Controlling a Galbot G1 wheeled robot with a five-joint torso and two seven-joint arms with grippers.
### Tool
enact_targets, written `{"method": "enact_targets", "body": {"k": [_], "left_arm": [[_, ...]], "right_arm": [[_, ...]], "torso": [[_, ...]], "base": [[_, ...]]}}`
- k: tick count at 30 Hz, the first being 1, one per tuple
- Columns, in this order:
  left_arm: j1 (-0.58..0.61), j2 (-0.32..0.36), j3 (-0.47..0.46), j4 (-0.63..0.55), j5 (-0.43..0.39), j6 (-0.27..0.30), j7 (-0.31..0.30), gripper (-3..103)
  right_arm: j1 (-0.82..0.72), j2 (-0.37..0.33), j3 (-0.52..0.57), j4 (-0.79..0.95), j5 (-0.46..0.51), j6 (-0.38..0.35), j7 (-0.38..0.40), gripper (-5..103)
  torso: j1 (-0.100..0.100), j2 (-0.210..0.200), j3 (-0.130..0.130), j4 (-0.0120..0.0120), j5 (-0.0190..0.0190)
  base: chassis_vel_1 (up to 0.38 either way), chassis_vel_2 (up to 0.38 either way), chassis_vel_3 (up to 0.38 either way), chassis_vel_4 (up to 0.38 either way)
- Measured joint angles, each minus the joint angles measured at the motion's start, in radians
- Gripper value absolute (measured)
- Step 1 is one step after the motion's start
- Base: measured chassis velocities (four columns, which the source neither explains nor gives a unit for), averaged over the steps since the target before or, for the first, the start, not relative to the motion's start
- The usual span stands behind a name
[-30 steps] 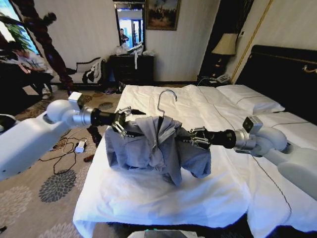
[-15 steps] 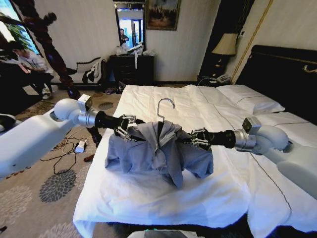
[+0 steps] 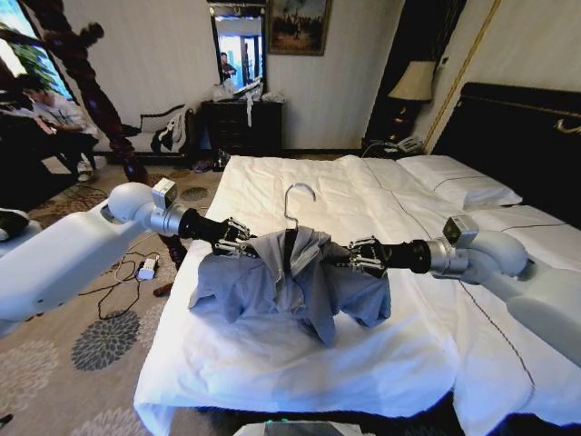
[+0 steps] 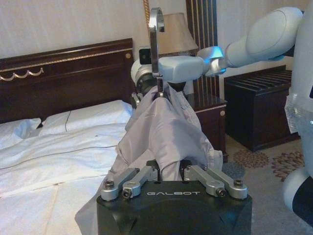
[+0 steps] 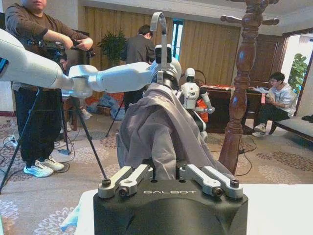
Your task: Pick up the clothes from the bed and hang them on the clothes hanger.
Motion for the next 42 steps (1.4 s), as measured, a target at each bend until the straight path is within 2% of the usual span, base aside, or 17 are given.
{"method": "enact_targets", "body": {"k": [14, 15, 16, 19, 21, 24, 25, 28, 29, 31, 32, 33, 35, 36, 37, 38, 42], "left_arm": [[-0.007, -0.017, 0.010, 0.004, 0.002, -0.002, 0.011, 16], [-0.007, -0.018, 0.011, 0.004, 0.003, -0.002, 0.014, 16], [-0.007, -0.018, 0.011, 0.004, 0.003, -0.002, 0.014, 16], [-0.001, -0.019, 0.013, 0.008, 0.008, -0.003, 0.023, 16], [0.000, -0.019, 0.013, 0.009, 0.009, -0.003, 0.024, 16], [0.011, -0.021, 0.012, 0.020, 0.016, -0.004, 0.029, 16], [0.016, -0.021, 0.011, 0.024, 0.018, -0.005, 0.030, 16], [0.029, -0.021, 0.005, 0.032, 0.023, -0.006, 0.035, 16], [0.035, -0.021, 0.002, 0.037, 0.026, -0.006, 0.035, 16], [0.041, -0.020, -0.002, 0.043, 0.030, -0.007, 0.035, 16], [0.045, -0.019, -0.006, 0.049, 0.031, -0.008, 0.033, 16], [0.048, -0.018, -0.010, 0.053, 0.030, -0.008, 0.028, 16], [0.050, -0.017, -0.013, 0.055, 0.027, -0.008, 0.025, 16], [0.051, -0.016, -0.015, 0.057, 0.020, -0.008, 0.021, 16], [0.052, -0.016, -0.017, 0.058, 0.011, -0.007, 0.017, 16], [0.053, -0.016, -0.018, 0.060, -0.003, -0.005, 0.011, 16], [0.065, -0.017, -0.035, 0.070, -0.038, 0.001, -0.003, 16]], "right_arm": [[0.013, -0.003, 0.007, 0.005, 0.013, 0.018, 0.012, 14], [0.013, -0.003, 0.009, 0.006, 0.016, 0.021, 0.014, 19], [0.013, -0.003, 0.009, 0.006, 0.016, 0.021, 0.014, 19], [0.013, -0.003, 0.011, 0.006, 0.028, 0.028, 0.022, 35], [0.013, -0.003, 0.011, 0.006, 0.031, 0.029, 0.024, 35], [0.013, -0.004, 0.012, 0.004, 0.054, 0.040, 0.031, 41], [0.013, -0.004, 0.012, 0.004, 0.068, 0.044, 0.032, 58], [0.013, -0.004, 0.012, 0.003, 0.105, 0.053, 0.033, 58], [0.013, -0.004, 0.012, 0.003, 0.123, 0.059, 0.033, 68], [0.012, -0.004, 0.012, 0.001, 0.145, 0.071, 0.033, 68], [0.010, -0.004, 0.010, 0.000, 0.170, 0.085, 0.033, 79], [0.009, -0.003, 0.009, -0.001, 0.195, 0.095, 0.033, 85], [0.008, -0.003, 0.009, -0.001, 0.205, 0.099, 0.033, 85], [0.008, -0.003, 0.008, -0.001, 0.217, 0.104, 0.033, 90], [0.008, -0.003, 0.008, -0.002, 0.222, 0.109, 0.033, 90], [0.009, -0.003, 0.008, -0.002, 0.230, 0.115, 0.034, 98], [0.010, -0.004, 0.010, 0.006, 0.274, 0.126, 0.057, 100]], "torso": [[0.000, 0.000, 0.000, 0.0001, 0.0003], [0.000, 0.000, 0.000, 0.0000, -0.0002], [0.000, 0.000, 0.000, 0.0000, -0.0002], [0.000, 0.000, 0.000, -0.0001, 0.0000], [0.000, 0.000, 0.000, 0.0000, 0.0000], [0.000, 0.000, 0.000, -0.0001, 0.0000], [0.000, 0.000, 0.000, 0.0000, 0.0000], [0.000, 0.000, 0.000, -0.0001, 0.0000], [0.000, 0.000, 0.000, 0.0000, 0.0000], [0.000, 0.000, 0.000, 0.0000, -0.0001], [0.000, 0.000, 0.000, 0.0000, -0.0001], [0.000, 0.000, 0.000, 0.0000, 0.0000], [0.000, 0.000, 0.000, 0.0000, 0.0000], [0.000, 0.000, 0.000, 0.0000, 0.0000], [0.000, 0.000, 0.000, 0.0000, 0.0000], [0.000, 0.000, 0.000, 0.0000, 0.0000], [0.000, 0.000, 0.000, 0.0000, 0.0000]], "base": [[0.000, 0.000, 0.000, 0.000], [0.000, 0.000, 0.000, 0.000], [0.000, 0.000, 0.000, 0.000], [0.000, 0.000, 0.000, 0.000], [0.000, 0.000, 0.000, 0.000], [0.000, 0.000, 0.000, 0.000], [0.000, 0.000, 0.000, 0.000], [0.000, 0.000, 0.000, 0.000], [0.000, 0.000, 0.000, 0.000], [0.000, 0.000, 0.000, 0.000], [0.000, 0.000, 0.000, 0.000], [0.000, 0.000, 0.000, 0.000], [0.000, 0.000, 0.000, 0.000], [0.000, 0.000, 0.000, 0.000], [0.000, 0.000, 0.000, 0.000], [0.000, 0.000, 0.000, 0.000], [0.000, 0.000, 0.000, 0.000]]}}
